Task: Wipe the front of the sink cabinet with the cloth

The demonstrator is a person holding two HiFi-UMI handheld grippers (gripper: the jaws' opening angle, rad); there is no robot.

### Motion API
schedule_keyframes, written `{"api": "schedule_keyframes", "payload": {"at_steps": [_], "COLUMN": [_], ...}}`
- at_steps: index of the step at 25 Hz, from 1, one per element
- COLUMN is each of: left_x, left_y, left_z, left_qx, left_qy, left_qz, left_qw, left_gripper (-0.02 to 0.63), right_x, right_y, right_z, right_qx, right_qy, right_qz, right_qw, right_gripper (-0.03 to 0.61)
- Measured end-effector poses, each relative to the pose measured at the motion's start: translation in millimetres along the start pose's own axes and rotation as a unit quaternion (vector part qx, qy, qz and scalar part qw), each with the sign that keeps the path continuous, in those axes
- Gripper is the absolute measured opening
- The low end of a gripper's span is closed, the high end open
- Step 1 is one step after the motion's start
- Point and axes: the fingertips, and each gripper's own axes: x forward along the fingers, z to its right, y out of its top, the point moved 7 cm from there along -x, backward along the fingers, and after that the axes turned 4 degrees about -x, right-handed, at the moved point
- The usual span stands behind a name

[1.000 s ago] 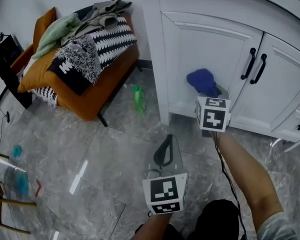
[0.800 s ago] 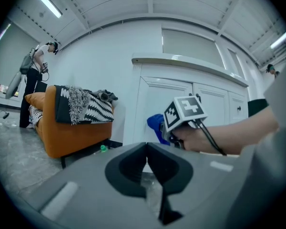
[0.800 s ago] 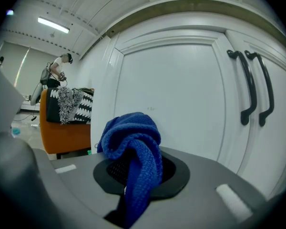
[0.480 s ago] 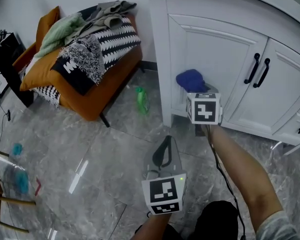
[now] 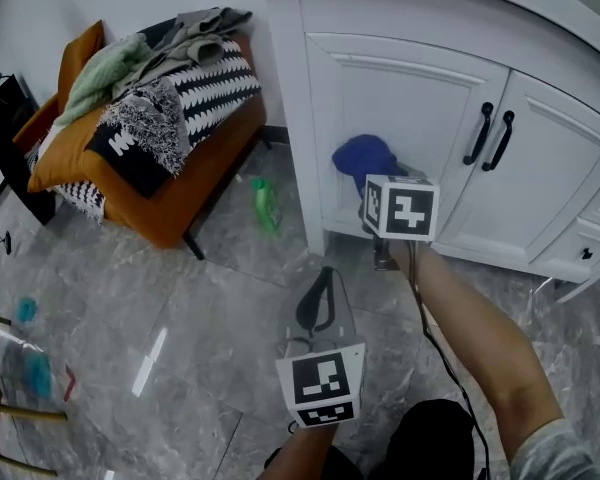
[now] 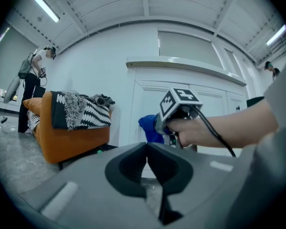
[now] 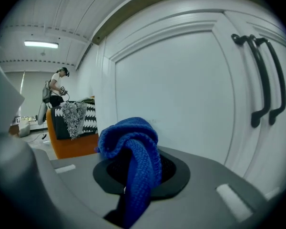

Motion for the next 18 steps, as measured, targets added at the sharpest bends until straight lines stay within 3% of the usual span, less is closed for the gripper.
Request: {"api": "schedule_keyframes", "payload": {"at_steps": [5, 12, 18], "left_x": [7.6, 19.1, 27.9], "left_y": [0.1, -4.2, -11.9], "left_z": [31.2, 92.2, 129.4], "left_qx": [-0.022, -0.012, -0.009], "left_qy": [-0.023, -0.063, -0.082], "left_qz": [0.003, 0.006, -0.008], "left_qw": [0.9995, 0.9980, 0.9966], "left_gripper": [0.011, 0.011, 0.011], "right_x": [-26.6, -60.3, -93.3], "right_y": [-5.5, -41.9, -63.3], "right_z": [45.3, 117.4, 169.2], "right_qx": [0.033, 0.014, 0.010], "right_qy": [-0.016, -0.047, -0.070], "right_qz": [0.001, -0.023, -0.032], "right_qw": [0.999, 0.999, 0.997], "right_gripper": [0.069, 0.093, 0.066]}}
